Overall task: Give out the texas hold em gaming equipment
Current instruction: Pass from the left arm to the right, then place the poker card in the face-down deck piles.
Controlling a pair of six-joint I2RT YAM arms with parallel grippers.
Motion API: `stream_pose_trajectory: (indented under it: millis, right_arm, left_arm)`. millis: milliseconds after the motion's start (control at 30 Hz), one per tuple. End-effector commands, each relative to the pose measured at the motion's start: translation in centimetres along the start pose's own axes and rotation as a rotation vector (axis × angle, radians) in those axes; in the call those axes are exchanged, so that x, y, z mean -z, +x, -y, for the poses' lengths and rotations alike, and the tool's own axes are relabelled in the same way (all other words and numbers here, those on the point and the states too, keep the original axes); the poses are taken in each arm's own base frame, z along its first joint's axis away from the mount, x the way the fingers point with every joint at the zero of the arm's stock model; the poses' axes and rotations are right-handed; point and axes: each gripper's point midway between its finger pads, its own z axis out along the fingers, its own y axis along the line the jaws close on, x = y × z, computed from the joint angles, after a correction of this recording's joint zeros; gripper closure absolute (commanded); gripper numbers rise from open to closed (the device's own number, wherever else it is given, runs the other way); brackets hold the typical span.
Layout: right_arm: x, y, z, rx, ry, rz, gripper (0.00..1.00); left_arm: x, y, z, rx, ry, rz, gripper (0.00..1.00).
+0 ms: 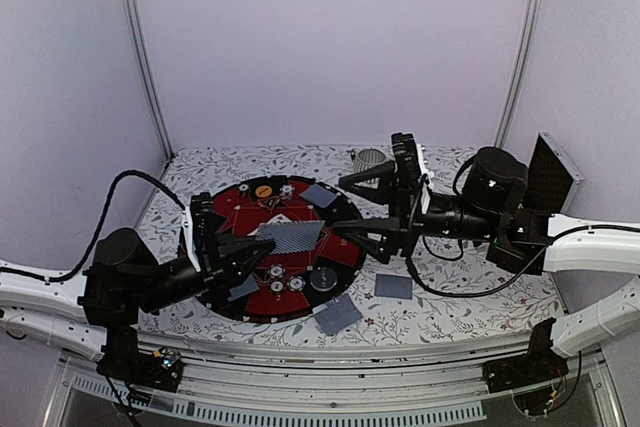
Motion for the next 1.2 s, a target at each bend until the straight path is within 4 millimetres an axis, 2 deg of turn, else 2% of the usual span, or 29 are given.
stream_pose_trajectory:
  millis: [0,133,200,300,333,400,433,567,600,700,733,867,933,1033,1167]
  right_arm:
    - [-1.9,1.0,-1.2,-0.280,-0.116,0.033,0.24]
    - [-3.5,2.7,-2.3,-0.340,-0.202,-0.019,0.43]
    - [-3.8,2.9,-2.7,-0.340,-0.224,-0.019,0.57]
    - [-3.8,2.7,-3.2,-0.321,-0.245,-0.008,0.69]
    - [-3.8,2.6,-3.2,-0.312,-0.244,-0.003,0.76]
    - [-3.9,2.6,-3.3,-0.315,-0.252,-0.002,0.95]
    - [-3.9,2.6,-3.3,-0.318,-0.253,-0.002,0.97]
    - [-3.5,2.3,-2.9,-0.331,-0.226,-0.004,0.98]
    - [-3.3,2.4,-2.5,-0.342,-0.210,-0.019,0.98]
    - [-2.7,3.3,-0.1,-0.407,-0.130,-0.118,0.98]
    - [-2.3,4.1,0.9,-0.438,-0.087,-0.179,0.98]
    - [1.3,9.4,4.8,-0.643,0.044,-0.441,0.98]
    - [3.8,12.9,5.6,-0.793,0.083,-0.565,0.98]
    - [5.3,16.6,4.5,-0.921,0.058,-0.703,0.98]
    - [4.9,18.7,2.7,-0.999,-0.095,-0.759,0.98]
  left_arm:
    - [-0.1,-2.6,1.7,0.039,0.077,0.101,1.00]
    - [-0.4,-2.6,2.3,0.041,0.100,0.105,1.00]
    - [-0.4,-2.6,2.4,0.043,0.102,0.107,1.00]
    - [-0.3,-2.3,2.1,0.046,0.087,0.100,1.00]
    - [-0.3,-2.2,2.1,0.046,0.087,0.099,1.00]
    - [-0.3,-2.1,2.1,0.045,0.086,0.095,1.00]
    - [-0.3,-2.0,2.1,0.044,0.086,0.091,1.00]
    - [-0.7,-1.0,2.3,0.033,0.092,0.039,1.00]
    - [-0.8,-0.7,2.4,0.026,0.097,0.020,0.80]
    - [-0.3,-0.4,1.5,0.009,0.049,-0.023,0.12]
    - [0.1,-0.1,0.7,-0.002,0.004,-0.046,0.03]
    - [2.3,0.2,-3.4,-0.030,-0.209,-0.092,0.02]
    - [3.4,0.6,-5.1,-0.038,-0.301,-0.118,0.02]
    - [4.1,1.2,-5.8,-0.028,-0.336,-0.142,0.02]
    - [3.6,2.3,-5.4,-0.027,-0.317,-0.168,0.02]
